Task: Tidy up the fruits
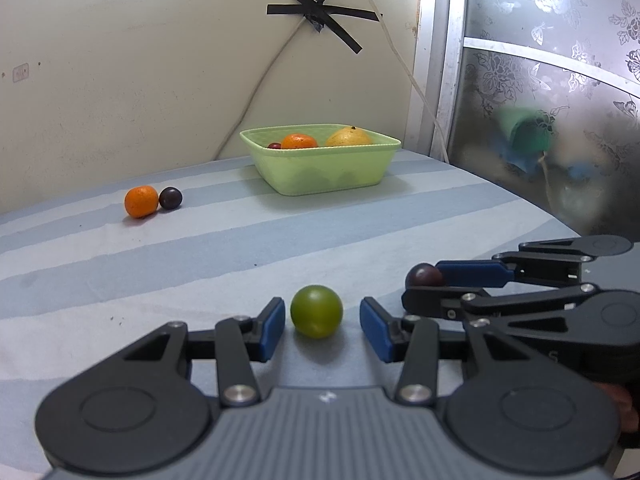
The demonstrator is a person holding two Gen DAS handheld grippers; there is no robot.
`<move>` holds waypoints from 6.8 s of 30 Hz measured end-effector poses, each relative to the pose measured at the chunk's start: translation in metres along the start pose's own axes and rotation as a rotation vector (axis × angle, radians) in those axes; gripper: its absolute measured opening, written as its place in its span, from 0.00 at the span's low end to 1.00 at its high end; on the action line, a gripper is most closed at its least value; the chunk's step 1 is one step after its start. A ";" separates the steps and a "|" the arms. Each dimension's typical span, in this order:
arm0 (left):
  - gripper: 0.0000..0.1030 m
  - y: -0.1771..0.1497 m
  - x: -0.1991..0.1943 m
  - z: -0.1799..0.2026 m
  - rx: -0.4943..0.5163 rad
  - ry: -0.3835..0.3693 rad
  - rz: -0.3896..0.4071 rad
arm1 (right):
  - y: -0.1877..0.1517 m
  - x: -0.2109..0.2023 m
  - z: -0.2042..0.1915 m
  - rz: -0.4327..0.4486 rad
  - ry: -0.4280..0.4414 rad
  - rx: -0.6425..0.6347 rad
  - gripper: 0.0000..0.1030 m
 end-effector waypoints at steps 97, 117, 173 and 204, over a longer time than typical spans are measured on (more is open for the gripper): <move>0.33 0.172 0.159 -0.040 -0.129 -0.157 -0.082 | 0.114 0.101 0.103 0.096 -0.068 0.063 0.29; 0.52 0.087 0.099 -0.185 -0.382 0.033 -0.097 | 0.107 0.159 -0.055 -0.060 0.165 -0.195 0.29; 0.43 -0.011 -0.011 -0.032 -0.143 -0.066 0.011 | -0.004 0.006 -0.010 -0.007 -0.030 -0.032 0.28; 0.44 -0.012 -0.013 -0.030 -0.138 -0.066 0.025 | -0.005 0.005 -0.013 -0.003 -0.036 -0.022 0.29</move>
Point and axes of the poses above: each gripper's, at about its wrist camera, not at the fingertips, and x roughly the way its jaws point, z to its right, y to its top, the point moved 4 cm from there along x, roughly the way its jaws point, and after that the axes turned 5 degrees about y, right-handed, at the moved point
